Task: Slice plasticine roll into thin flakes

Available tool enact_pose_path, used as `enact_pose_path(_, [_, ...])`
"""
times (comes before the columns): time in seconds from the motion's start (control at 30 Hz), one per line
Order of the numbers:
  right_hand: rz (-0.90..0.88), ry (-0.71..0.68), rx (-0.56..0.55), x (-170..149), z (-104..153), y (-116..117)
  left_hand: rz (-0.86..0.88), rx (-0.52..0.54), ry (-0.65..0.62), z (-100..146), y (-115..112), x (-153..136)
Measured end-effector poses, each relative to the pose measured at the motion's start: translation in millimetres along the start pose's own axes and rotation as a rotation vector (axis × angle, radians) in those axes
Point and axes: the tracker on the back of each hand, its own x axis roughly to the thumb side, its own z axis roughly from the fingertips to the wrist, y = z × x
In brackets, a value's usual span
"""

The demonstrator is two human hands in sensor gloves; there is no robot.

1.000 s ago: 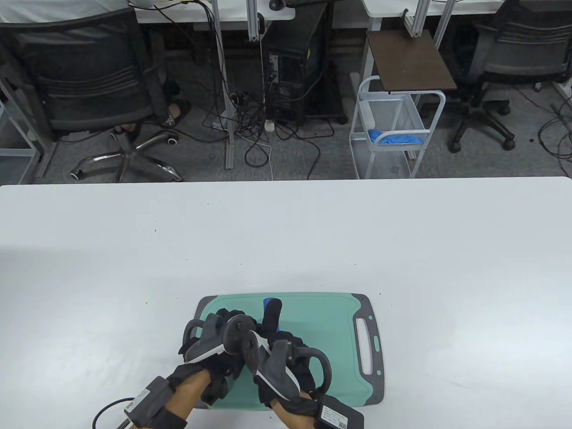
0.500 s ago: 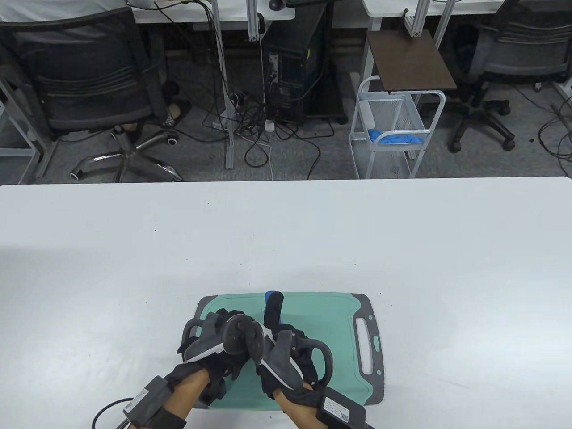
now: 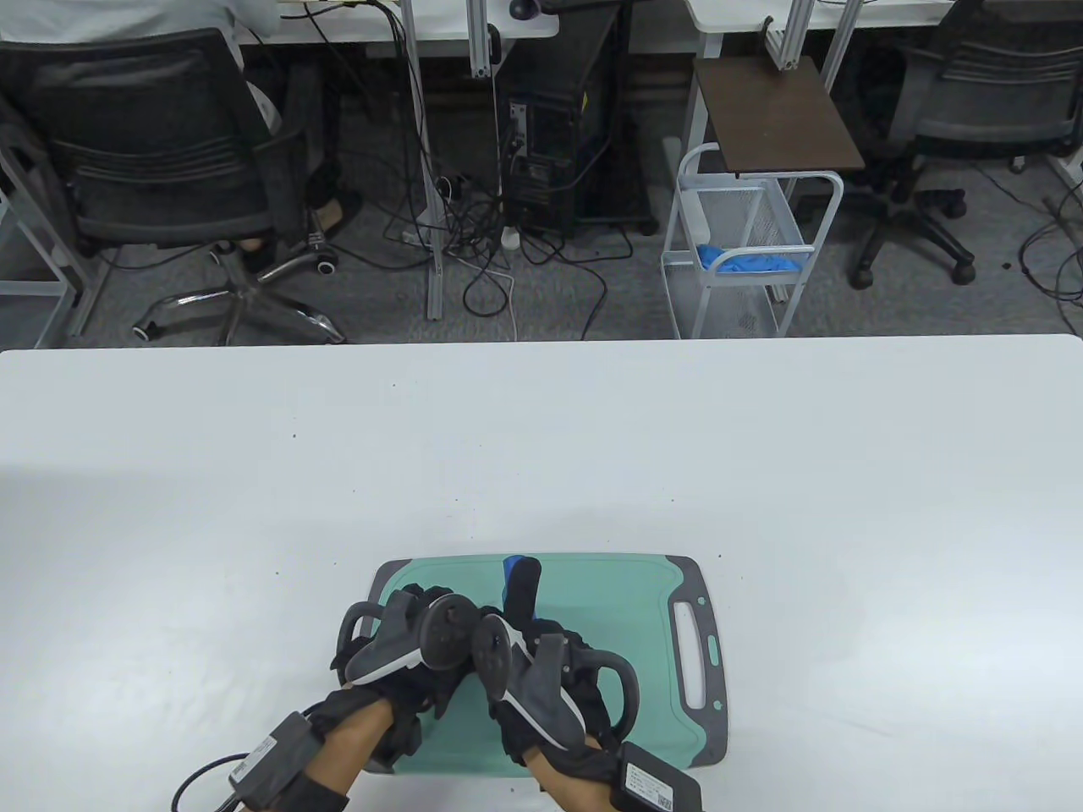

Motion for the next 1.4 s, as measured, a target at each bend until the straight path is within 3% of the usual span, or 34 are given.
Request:
enact_pose_path(0.3, [-0.016, -0.03, -0.01, 5, 10, -14, -0.008, 0.002, 0.023, 0, 0, -3])
enact_pose_path(0.6, [0.015, -0.044, 0.043, 8, 13, -8, -0.009, 0.01, 0.026, 0, 0, -3])
enact_pose_path(1.4, [0.023, -0.074, 0.031, 9, 8, 4, 0.008, 0.01, 0.025, 0, 0, -4])
